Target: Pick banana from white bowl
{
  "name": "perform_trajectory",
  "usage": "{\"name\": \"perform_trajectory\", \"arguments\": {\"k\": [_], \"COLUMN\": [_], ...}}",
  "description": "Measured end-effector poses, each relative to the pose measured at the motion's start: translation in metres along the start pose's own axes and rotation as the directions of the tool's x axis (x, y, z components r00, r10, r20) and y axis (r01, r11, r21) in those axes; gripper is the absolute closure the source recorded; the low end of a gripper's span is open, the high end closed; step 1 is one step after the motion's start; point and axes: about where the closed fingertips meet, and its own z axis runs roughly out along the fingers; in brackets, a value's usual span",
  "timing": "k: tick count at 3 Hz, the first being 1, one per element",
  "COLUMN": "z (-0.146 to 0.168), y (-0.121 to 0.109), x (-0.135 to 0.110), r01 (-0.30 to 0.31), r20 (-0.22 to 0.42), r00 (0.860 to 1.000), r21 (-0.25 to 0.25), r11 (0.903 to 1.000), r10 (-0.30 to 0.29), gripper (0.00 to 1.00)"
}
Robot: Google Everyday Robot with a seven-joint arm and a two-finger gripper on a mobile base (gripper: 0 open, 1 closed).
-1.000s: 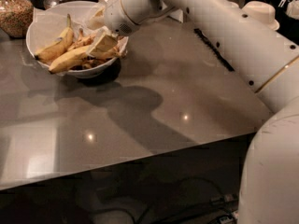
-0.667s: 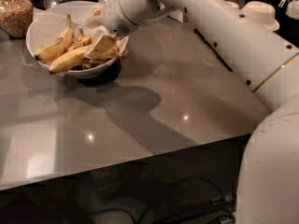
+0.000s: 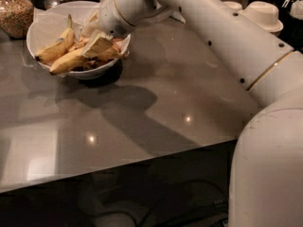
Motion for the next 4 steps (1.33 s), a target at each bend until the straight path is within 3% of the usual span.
{"name": "perform_trajectory", "arguments": {"k": [2, 4], "z": [0.009, 0.011], "y": [0.005, 0.013], "x": [0.009, 0.017], "r01": [-0.052, -0.101], "r20": [-0.038, -0.060], "r00": [0.998, 0.994], "r21": [-0.067, -0.131], "r11": [0.9964, 0.9863], "r10": [0.049, 0.094], "gripper": [0.48, 0.49]}}
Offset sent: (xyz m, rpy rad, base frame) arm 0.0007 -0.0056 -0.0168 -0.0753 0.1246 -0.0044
